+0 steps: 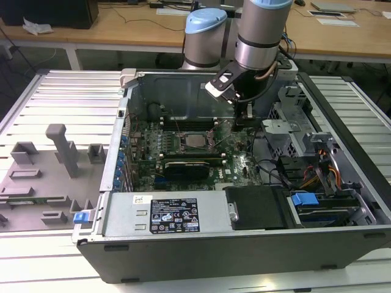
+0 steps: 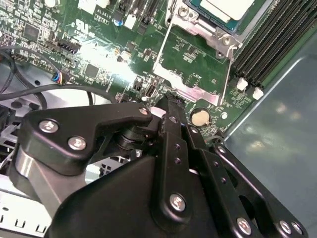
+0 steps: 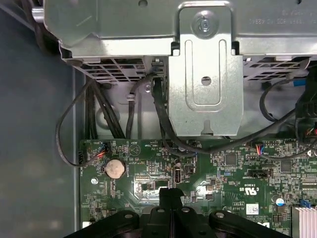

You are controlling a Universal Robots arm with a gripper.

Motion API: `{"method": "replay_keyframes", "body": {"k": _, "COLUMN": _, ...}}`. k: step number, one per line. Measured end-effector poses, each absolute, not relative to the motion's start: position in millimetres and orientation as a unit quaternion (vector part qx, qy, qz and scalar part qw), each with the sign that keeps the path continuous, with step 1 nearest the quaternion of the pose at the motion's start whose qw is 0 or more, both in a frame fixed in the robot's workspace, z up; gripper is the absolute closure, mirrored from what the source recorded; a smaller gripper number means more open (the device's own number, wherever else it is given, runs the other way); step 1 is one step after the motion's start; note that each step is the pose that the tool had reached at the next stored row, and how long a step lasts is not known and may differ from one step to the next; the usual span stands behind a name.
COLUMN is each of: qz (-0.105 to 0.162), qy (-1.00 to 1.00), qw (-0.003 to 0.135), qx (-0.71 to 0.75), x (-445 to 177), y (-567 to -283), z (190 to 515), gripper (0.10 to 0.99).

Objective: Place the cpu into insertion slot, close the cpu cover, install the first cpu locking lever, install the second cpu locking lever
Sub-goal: 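Close the cpu cover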

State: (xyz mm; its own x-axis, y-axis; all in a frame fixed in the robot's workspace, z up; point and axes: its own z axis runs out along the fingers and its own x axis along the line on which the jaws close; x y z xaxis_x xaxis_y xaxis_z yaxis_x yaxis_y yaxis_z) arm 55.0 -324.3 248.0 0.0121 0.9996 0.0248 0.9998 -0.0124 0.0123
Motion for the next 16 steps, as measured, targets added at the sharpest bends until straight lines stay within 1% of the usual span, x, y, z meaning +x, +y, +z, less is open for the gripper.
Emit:
{"method": "replay_keyframes", "body": {"k": 1, "qz": -0.006, "qy": -0.703, "qw": 0.014, "qx": -0.711, "x": 55.2, "y": -324.2, "z": 247.8, "gripper": 0.980}}
{"method": "replay_keyframes", "body": {"k": 4, "qz": 0.008, "qy": -0.702, "qw": 0.031, "qx": -0.711, "x": 55.6, "y": -324.2, "z": 247.4, "gripper": 0.980}}
{"method": "replay_keyframes", "body": {"k": 9, "qz": 0.008, "qy": -0.702, "qw": 0.031, "qx": -0.711, "x": 54.5, "y": -324.3, "z": 247.6, "gripper": 0.980}}
{"method": "replay_keyframes", "body": {"k": 16, "qz": 0.006, "qy": -0.702, "qw": 0.029, "qx": -0.711, "x": 27.2, "y": -319.4, "z": 247.5, "gripper": 0.980}}
